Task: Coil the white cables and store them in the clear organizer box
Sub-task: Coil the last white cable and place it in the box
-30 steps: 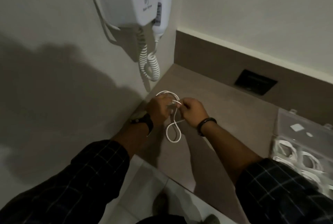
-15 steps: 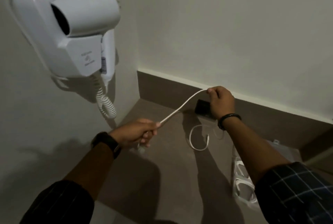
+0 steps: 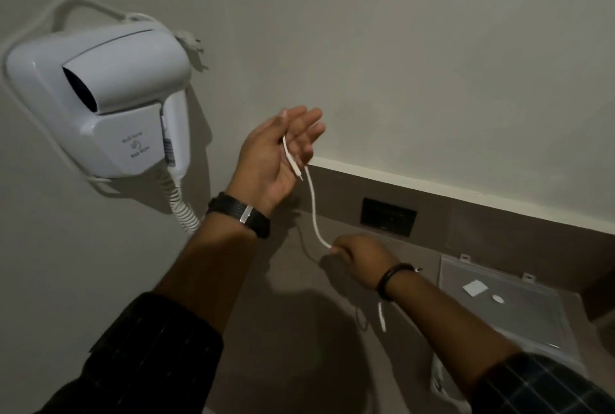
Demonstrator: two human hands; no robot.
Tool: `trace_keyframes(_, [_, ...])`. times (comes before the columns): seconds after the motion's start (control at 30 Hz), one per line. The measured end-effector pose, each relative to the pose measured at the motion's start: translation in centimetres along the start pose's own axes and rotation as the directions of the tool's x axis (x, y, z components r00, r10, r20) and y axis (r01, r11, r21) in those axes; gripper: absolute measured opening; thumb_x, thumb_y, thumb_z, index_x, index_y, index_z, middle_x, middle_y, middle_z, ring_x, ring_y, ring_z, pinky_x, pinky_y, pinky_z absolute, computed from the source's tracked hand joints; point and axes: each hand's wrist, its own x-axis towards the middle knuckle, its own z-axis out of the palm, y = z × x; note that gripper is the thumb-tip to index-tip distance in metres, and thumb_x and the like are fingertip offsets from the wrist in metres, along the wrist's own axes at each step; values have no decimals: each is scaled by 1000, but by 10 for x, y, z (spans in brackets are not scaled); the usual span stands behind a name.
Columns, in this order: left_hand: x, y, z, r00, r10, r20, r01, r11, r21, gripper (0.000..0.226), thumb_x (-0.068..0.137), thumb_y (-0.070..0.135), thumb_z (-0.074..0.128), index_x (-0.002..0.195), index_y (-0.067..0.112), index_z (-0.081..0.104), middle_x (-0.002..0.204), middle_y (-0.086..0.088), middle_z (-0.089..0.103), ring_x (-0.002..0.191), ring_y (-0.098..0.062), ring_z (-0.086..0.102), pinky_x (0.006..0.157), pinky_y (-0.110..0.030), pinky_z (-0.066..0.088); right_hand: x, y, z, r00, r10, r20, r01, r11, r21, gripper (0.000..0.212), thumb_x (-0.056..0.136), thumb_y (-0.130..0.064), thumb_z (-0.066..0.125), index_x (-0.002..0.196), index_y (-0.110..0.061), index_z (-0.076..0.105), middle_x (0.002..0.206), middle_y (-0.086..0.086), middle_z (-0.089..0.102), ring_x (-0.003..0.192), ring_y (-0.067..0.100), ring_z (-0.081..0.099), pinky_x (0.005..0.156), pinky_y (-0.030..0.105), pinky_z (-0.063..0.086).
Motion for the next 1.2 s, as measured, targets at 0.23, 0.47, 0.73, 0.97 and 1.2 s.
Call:
trace_keyframes(0.23, [3,0,-40,968,251,-1,-133,515,847,33,98,21,49,129,12,58,125,11,56,112,3,50,88,-4,42,-26,-72,-70,902,-406,-149,400,914,-70,23,93,-33,49,84,-20,65,76,-2,65,69,14,57,65,32,47])
trace_keyframes(0.47, [-32,-18,-42,972,-192,136,16,629,777,44,100,38,39,90,7,69,66,-11,70,52,-22,60,73,-38,51,14,-56,-147,853,-162,-496,280,944,173,16,90,-23,61,93,-15,74,88,-2,71,82,9,63,71,5,42])
trace_keyframes(0.73, [-25,-1,3,952,-187,243,161,979,123,90,81,77,29,114,-2,59,69,-4,49,53,-12,38,60,-32,38,25,-61,-72,932,-4,-361,124,943,309,30,94,-20,53,67,-22,66,67,-2,64,64,14,56,62,32,42])
trace_keyframes(0.97, [2,2,6,996,74,50,-89,880,466,135,28,101,40,128,10,47,91,-4,54,70,-11,44,65,-26,42,17,-88,-86,974,-128,-189,149,984,99,26,95,-27,50,72,-19,58,62,-6,52,58,10,47,55,24,32])
trace_keyframes(1.2, [-4,-10,-10,946,-200,254,-48,690,723,114,38,103,18,95,18,69,80,-5,69,69,-15,58,67,-29,49,14,-83,-141,918,-212,-335,222,975,-9,12,85,-23,65,89,-15,73,87,2,74,80,16,66,76,33,53])
